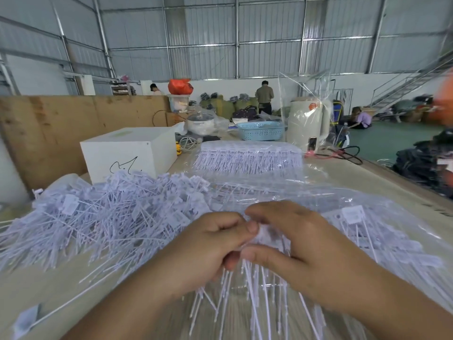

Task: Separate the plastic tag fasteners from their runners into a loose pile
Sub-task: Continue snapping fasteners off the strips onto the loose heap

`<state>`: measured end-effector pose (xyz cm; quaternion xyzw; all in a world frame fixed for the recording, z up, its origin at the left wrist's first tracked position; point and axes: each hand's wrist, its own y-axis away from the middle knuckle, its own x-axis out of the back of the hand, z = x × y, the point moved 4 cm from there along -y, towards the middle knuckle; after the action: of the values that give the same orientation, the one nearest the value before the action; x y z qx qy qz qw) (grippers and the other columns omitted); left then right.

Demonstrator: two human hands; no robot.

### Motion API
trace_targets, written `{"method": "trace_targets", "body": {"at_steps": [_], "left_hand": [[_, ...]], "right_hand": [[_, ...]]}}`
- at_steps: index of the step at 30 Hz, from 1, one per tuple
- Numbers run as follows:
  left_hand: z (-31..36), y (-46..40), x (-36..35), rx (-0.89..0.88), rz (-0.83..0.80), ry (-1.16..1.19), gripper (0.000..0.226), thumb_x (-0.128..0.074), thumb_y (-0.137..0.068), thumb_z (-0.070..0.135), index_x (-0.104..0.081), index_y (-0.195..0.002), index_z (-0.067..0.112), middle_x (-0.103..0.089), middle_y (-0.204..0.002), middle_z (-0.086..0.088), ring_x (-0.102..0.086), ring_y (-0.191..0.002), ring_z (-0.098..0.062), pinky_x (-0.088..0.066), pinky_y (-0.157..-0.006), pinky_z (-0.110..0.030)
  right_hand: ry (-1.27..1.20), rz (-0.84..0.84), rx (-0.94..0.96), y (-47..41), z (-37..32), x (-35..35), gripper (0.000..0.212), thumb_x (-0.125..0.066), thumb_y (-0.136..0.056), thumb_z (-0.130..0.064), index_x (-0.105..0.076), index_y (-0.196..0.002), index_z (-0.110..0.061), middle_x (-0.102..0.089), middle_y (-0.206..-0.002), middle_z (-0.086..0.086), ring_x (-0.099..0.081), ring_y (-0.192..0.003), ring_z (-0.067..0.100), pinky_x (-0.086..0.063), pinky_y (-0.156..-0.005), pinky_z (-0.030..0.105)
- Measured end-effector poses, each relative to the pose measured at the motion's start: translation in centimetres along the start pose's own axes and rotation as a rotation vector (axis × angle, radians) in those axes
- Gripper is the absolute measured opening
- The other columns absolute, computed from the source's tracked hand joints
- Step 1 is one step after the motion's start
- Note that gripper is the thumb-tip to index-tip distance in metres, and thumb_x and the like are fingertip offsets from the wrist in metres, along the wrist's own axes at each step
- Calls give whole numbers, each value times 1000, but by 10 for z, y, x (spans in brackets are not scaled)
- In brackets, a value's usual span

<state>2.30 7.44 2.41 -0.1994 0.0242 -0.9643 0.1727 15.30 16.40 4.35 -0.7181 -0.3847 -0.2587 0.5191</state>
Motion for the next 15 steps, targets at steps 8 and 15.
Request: {"method": "trace_targets", "body": {"at_steps": [8, 15], "left_hand": [[-6, 0, 6, 44, -27, -49, 42, -56, -73, 73, -69, -74, 33, -50, -47, 7, -43, -41, -9, -36, -50, -23], [-3, 1, 1, 26, 21, 6, 46, -54, -69, 78, -72, -81, 37, -50, -49, 4, -43, -46, -16, -36, -54, -30]], "right_hand": [[157, -82, 80, -1, -1, -1, 30, -42, -98, -49, -61, -99, -26, -56, -80, -13, -52, -75, 6, -46, -69, 30], [27, -18, 19, -1, 1, -1, 27, -45, -90, -58, -55, -89, -33, -49, -68, -18, -51, -66, 4, -40, -58, 19]]}}
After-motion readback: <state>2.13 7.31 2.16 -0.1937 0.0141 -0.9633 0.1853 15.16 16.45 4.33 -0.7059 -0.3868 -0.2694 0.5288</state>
